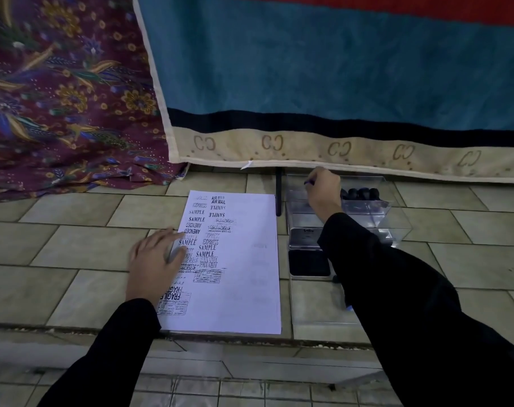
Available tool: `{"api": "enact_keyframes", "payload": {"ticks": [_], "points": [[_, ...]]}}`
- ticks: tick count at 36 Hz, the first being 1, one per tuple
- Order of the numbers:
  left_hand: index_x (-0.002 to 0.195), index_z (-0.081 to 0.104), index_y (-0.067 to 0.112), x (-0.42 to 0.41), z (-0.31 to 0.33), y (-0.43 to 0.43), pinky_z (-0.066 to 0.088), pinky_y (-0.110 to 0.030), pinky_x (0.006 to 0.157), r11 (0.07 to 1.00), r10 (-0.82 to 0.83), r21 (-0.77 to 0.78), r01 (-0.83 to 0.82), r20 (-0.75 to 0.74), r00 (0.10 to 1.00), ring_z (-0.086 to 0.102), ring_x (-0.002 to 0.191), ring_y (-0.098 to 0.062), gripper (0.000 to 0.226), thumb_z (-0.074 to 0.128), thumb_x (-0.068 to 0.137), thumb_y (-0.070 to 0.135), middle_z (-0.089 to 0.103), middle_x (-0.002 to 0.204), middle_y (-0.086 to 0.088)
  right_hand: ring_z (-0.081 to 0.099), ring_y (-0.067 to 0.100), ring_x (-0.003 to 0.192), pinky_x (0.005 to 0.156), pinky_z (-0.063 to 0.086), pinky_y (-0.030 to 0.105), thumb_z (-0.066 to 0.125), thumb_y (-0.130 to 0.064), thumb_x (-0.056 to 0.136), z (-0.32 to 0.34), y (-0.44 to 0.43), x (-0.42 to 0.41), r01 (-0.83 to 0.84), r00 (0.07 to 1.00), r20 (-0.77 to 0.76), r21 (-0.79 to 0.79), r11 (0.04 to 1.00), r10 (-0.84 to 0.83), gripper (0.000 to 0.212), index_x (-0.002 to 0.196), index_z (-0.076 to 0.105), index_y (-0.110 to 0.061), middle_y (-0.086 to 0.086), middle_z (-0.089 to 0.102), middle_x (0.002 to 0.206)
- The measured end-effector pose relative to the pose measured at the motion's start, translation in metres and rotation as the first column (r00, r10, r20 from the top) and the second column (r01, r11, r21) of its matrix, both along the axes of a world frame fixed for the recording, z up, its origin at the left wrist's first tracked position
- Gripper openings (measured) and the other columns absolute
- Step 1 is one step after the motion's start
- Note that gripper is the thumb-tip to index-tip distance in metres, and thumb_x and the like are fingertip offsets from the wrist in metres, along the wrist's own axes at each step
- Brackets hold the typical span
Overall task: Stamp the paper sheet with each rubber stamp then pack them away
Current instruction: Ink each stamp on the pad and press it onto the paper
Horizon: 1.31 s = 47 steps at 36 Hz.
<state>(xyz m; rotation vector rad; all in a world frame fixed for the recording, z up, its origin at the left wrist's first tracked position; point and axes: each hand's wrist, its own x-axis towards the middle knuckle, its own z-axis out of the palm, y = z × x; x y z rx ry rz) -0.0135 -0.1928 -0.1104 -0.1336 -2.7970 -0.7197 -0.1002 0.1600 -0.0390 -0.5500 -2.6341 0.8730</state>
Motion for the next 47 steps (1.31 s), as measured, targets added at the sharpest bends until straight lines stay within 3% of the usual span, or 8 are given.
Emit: {"api": "enact_keyframes", "payload": {"ticks": [5, 9, 14, 18, 22, 28, 34, 47], "points": [[0.12, 0.065, 0.031, 0.001, 0.002, 0.001, 0.021, -0.04, 0.113, 1.0, -0.012, 0.012, 0.012, 0.001, 1.0, 0.047, 0.129, -0.018, 0.042, 0.048, 0.084, 0.044, 0.057, 0.137, 0.006, 0.06, 0.017, 0.083, 0.059, 0.045, 0.007, 0.06, -0.006, 0.09, 0.017, 0.002, 0.012, -0.028, 0.963, -0.269, -0.138, 0.99, -0.01, 0.022, 0.111, 0.06, -0.007, 0.008, 0.062, 0.103], [0.121, 0.064, 0.032, 0.002, 0.002, 0.001, 0.02, -0.041, 0.113, 1.0, -0.016, 0.026, 0.016, 0.0, 1.0, 0.046, 0.129, -0.019, 0.041, 0.049, 0.084, 0.043, 0.056, 0.137, 0.007, 0.055, 0.005, 0.078, 0.077, 0.047, 0.008, 0.061, -0.011, 0.091, 0.037, -0.002, 0.042, -0.056, 0.896, -0.444, -0.132, 0.99, -0.009, 0.034, 0.125, 0.057, -0.009, 0.0, 0.052, 0.115], [0.121, 0.063, 0.033, 0.0, -0.002, -0.001, 0.023, -0.044, 0.112, 1.0, -0.018, 0.015, 0.018, -0.001, 1.0, 0.047, 0.127, -0.02, 0.041, 0.049, 0.085, 0.044, 0.056, 0.136, 0.007, 0.057, -0.002, 0.079, 0.076, 0.046, 0.003, 0.064, -0.01, 0.089, 0.039, -0.012, 0.103, -0.184, 0.822, -0.564, -0.121, 0.976, 0.085, 0.026, 0.115, 0.064, -0.01, 0.0, 0.053, 0.108], [0.12, 0.063, 0.033, -0.001, -0.003, -0.001, 0.023, -0.043, 0.112, 1.0, -0.018, 0.017, 0.018, -0.01, 1.0, 0.048, 0.126, -0.02, 0.04, 0.05, 0.084, 0.045, 0.057, 0.135, 0.008, 0.06, -0.006, 0.083, 0.077, 0.048, 0.005, 0.065, -0.009, 0.087, 0.018, -0.019, 0.148, -0.249, 0.834, -0.522, -0.061, 0.967, 0.181, 0.026, 0.112, 0.063, -0.009, -0.001, 0.059, 0.104], [0.121, 0.063, 0.034, 0.001, -0.001, 0.0, 0.02, -0.041, 0.112, 1.0, -0.01, 0.017, 0.01, 0.003, 1.0, 0.046, 0.128, -0.019, 0.041, 0.048, 0.085, 0.045, 0.056, 0.137, 0.008, 0.064, 0.004, 0.085, 0.078, 0.053, 0.013, 0.066, -0.012, 0.087, -0.012, -0.023, 0.174, -0.294, 0.856, -0.459, -0.052, 0.954, 0.239, 0.026, 0.112, 0.064, -0.01, -0.004, 0.059, 0.103], [0.124, 0.061, 0.034, 0.004, 0.002, 0.001, 0.016, -0.04, 0.114, 1.0, -0.01, 0.015, 0.009, 0.022, 1.0, 0.043, 0.131, -0.019, 0.042, 0.046, 0.086, 0.045, 0.053, 0.14, 0.008, 0.059, -0.003, 0.091, 0.079, 0.054, 0.018, 0.067, -0.014, 0.087, -0.031, -0.027, 0.182, -0.311, 0.878, -0.401, -0.064, 0.948, 0.261, 0.028, 0.114, 0.063, -0.014, -0.006, 0.057, 0.105], [0.123, 0.062, 0.033, 0.002, 0.001, 0.001, 0.017, -0.039, 0.114, 1.0, -0.004, 0.011, 0.004, 0.014, 1.0, 0.044, 0.131, -0.018, 0.043, 0.046, 0.085, 0.045, 0.054, 0.14, 0.007, 0.061, 0.006, 0.091, 0.083, 0.055, 0.026, 0.067, -0.011, 0.087, -0.034, -0.029, 0.182, -0.311, 0.897, -0.342, -0.036, 0.95, 0.28, 0.028, 0.114, 0.062, -0.014, -0.006, 0.057, 0.107], [0.118, 0.063, 0.035, -0.002, -0.007, -0.002, 0.02, -0.039, 0.112, 1.0, -0.002, 0.021, 0.002, -0.013, 1.0, 0.046, 0.128, -0.018, 0.04, 0.047, 0.084, 0.046, 0.057, 0.135, 0.008, 0.062, 0.006, 0.088, 0.081, 0.054, 0.024, 0.065, -0.014, 0.088, -0.031, -0.031, 0.177, -0.248, 0.947, -0.227, -0.06, 0.967, 0.228, 0.024, 0.11, 0.057, -0.017, -0.008, 0.059, 0.1]]}}
